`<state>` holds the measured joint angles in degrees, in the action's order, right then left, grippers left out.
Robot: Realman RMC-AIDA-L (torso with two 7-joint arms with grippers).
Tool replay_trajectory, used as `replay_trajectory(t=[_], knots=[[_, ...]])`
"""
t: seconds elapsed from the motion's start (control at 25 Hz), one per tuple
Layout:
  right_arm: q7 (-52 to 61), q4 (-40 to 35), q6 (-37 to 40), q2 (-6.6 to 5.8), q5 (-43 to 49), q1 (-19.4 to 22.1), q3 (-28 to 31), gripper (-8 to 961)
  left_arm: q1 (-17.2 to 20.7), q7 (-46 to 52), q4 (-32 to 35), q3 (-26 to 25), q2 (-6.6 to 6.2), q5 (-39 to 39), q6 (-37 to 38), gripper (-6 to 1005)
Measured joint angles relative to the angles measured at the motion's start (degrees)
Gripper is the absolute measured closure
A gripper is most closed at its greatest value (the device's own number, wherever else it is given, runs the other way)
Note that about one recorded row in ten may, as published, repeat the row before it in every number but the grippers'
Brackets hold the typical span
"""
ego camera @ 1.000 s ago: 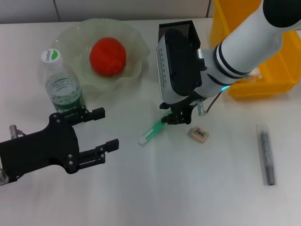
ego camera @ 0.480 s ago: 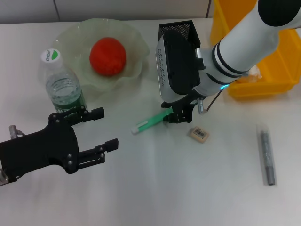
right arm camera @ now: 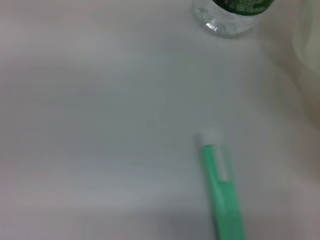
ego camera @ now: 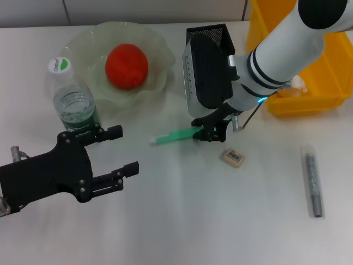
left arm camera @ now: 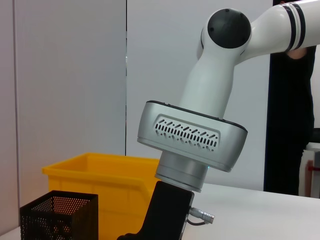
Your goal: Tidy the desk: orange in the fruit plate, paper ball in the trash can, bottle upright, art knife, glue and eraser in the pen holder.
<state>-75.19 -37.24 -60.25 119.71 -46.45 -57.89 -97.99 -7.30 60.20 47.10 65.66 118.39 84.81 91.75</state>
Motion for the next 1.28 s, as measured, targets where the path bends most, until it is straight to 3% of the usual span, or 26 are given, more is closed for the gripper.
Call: replay_trajectory(t=[0.04, 0.16, 0.6, 1.0, 1.24, 1.28], knots=[[0.07, 0.04, -0.13, 0.00, 0.00, -0.09, 0.00, 636, -0.03, 0.00, -0.03, 0.00, 0.00, 0.00, 0.00, 267], [0.18, 0.05, -0.22, -0.01, 0.07, -0.14, 0.01, 760, -0.15, 0.00, -0.09, -0.01, 0.00, 0.00, -0.02, 267], [3.00, -1.33, -1.17, -0.02, 0.13, 0.74, 0.20, 815, -0.17, 0.00, -0.17, 0.00, 0.00, 0.00, -0.12, 268], [3.07, -13.49, -8.71, -0.43, 0.06, 8.74, 15.07, 832, -0.08, 0.00, -0.18, -0.01, -0.01, 0.01, 0.24, 267], [2.88, -13.24, -8.07, -0.31, 1.28, 9.21, 14.33, 955, -0.40, 0.00, -0.17, 0.24, 0.00, 0.01, 0.16, 267], [2.89, -13.11, -7.67, -0.27, 1.44, 9.14, 13.51, 934, -0.42, 0.00, -0.17, 0.24, 0.00, 0.01, 0.11, 267]])
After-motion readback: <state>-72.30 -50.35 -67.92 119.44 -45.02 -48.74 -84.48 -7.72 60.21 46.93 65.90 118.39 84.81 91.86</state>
